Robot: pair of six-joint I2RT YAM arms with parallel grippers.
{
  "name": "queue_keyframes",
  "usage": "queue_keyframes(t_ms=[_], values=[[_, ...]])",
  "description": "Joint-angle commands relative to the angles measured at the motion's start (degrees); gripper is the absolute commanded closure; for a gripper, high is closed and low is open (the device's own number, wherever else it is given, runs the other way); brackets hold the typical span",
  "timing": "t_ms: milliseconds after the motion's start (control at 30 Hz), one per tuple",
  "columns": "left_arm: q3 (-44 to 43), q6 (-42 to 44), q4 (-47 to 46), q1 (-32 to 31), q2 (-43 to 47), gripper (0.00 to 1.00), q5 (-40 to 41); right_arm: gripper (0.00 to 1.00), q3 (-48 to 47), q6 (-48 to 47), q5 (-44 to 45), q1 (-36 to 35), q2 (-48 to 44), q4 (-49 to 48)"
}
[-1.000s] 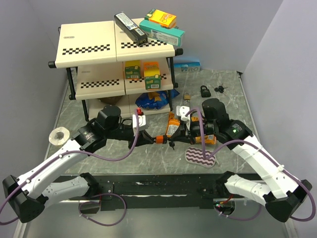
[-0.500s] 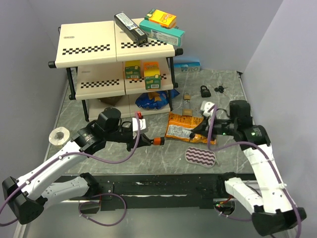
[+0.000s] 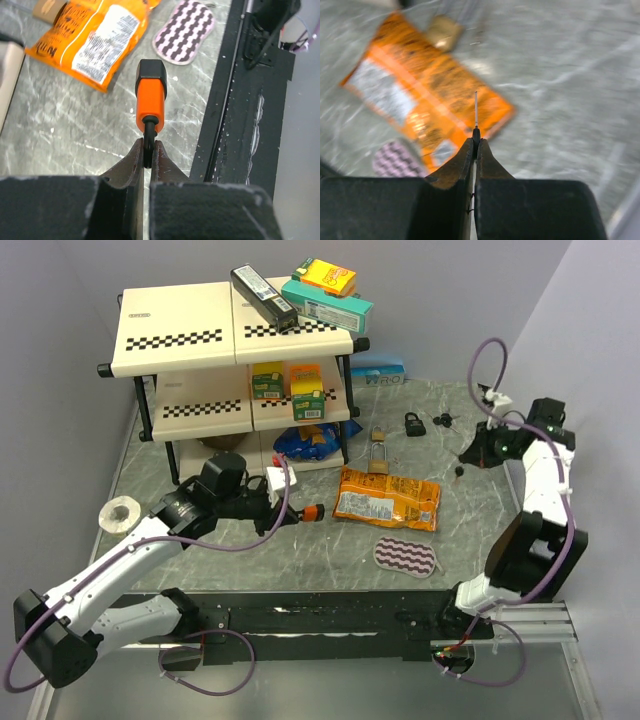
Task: Lock with the key
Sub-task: Place the key at the center of the board.
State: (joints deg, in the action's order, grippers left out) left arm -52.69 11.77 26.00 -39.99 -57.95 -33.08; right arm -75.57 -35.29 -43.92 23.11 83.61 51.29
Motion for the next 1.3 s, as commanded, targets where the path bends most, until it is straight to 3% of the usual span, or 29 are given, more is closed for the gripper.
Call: queue_keyframes(t_ms=[0, 400, 1000, 1167, 1267], values=[[-2.5, -4.2, -3.8, 2.7, -0.8, 0.99, -0.9, 1.00, -8.1, 4.0, 6.8, 2.1, 6.1, -4.9], [-1.5, -5.2, -4.6, 4.0, -0.4, 0.99, -1.5, 1.00, -20.1, 5.9, 17.7, 2.4, 26.8, -3.9], [-2.1, -4.7, -3.8, 4.1, -2.8, 0.99, -4.1, 1.00, -23.5, 7.2, 21.0, 2.0, 37.1, -5.4], [-1.9, -4.8, -3.7, 4.1, -3.2, 0.99, -5.0, 0.93, -24.0, 7.2, 21.5, 2.0, 37.8, -6.6], [-1.8, -5.2, -3.9, 4.1, -3.6, 0.99, -5.4, 0.82, -25.2, 6.8, 20.5, 2.0, 38.3, -5.4]])
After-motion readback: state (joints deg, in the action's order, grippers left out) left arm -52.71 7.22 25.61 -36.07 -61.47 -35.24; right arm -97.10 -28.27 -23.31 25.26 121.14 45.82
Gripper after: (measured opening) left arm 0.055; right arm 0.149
